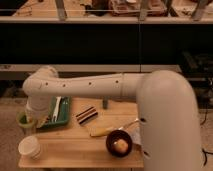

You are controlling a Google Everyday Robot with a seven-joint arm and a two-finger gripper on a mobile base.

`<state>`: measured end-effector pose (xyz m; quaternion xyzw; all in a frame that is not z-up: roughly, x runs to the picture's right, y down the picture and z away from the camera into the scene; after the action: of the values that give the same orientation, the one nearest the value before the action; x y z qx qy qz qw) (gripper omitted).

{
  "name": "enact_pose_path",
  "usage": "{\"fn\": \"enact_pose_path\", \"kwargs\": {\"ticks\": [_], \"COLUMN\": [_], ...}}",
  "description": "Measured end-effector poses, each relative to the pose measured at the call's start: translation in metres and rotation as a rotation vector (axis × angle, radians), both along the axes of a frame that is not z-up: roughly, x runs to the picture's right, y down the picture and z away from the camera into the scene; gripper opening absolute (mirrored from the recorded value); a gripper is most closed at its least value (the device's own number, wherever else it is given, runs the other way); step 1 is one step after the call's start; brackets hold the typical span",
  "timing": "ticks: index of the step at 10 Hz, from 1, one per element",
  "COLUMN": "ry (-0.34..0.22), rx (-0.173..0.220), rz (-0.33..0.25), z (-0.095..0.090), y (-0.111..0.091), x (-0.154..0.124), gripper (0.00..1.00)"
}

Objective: Stack cups on top of each other

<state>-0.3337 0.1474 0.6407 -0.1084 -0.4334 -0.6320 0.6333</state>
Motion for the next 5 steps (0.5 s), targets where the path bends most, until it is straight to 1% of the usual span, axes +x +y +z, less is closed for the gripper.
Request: {"fn": "enact_pose_path", "kwargs": {"ticks": [1, 2, 3, 4, 5], "ry": [-0.051, -0.075, -0.116, -0.143, -0.144], "rx": [-0.002, -0.005, -0.007, 0.004, 0.007], "rz": [-0.047, -0.069, -0.102, -0.129, -0.137], "z": [0.001, 0.004, 0.005, 0.004, 0.004], "y": [0.011, 0.018, 0.026, 0.029, 0.028], "x": [-0.014, -0.018, -0.02, -0.018, -0.016], "gripper": [0.14, 0.14, 0.14, 0.14, 0.14]}}
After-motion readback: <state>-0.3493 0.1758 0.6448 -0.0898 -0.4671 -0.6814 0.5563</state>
